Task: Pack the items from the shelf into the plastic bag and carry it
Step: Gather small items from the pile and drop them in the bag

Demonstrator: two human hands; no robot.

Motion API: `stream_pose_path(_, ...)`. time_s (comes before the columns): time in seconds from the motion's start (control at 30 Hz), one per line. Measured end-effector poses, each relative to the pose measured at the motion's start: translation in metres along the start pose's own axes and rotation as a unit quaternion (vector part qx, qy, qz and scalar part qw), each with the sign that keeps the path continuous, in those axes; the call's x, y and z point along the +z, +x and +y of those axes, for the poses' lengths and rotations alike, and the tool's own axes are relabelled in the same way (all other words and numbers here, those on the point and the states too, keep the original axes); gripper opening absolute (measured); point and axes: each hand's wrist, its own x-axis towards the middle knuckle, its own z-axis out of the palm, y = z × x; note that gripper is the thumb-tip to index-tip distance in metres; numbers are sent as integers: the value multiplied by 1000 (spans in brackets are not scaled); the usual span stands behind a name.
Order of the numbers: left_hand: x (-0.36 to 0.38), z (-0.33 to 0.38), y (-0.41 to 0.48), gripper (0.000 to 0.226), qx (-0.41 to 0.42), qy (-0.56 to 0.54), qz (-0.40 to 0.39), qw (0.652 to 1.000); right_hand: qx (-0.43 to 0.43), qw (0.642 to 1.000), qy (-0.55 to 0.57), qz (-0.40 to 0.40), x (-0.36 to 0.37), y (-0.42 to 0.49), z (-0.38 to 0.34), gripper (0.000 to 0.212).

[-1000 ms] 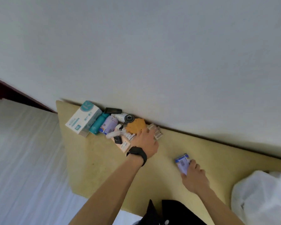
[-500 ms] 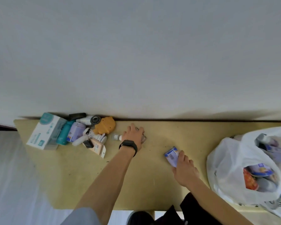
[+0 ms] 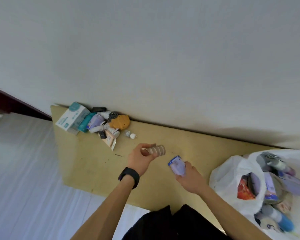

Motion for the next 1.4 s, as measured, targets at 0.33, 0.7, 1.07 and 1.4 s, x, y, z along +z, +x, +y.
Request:
stream_pose_path(0.33, 88, 119, -88, 30, 112, -84, -49, 989, -88, 783, 616, -15, -118, -221, 74, 88)
stream_pose_path(0.7, 264, 180, -147, 21, 448, 548, -297, 642, -39, 645, 734, 209, -139, -285, 213, 51)
stream_pose_path(1.07, 290, 148, -146, 59, 502, 545, -254, 621, 1, 705, 680, 201, -114, -296, 242, 56)
stream_pose_path(1.4, 201, 153, -108, 46, 193, 534, -193, 800, 18, 898, 382, 219, -129, -199, 210, 50)
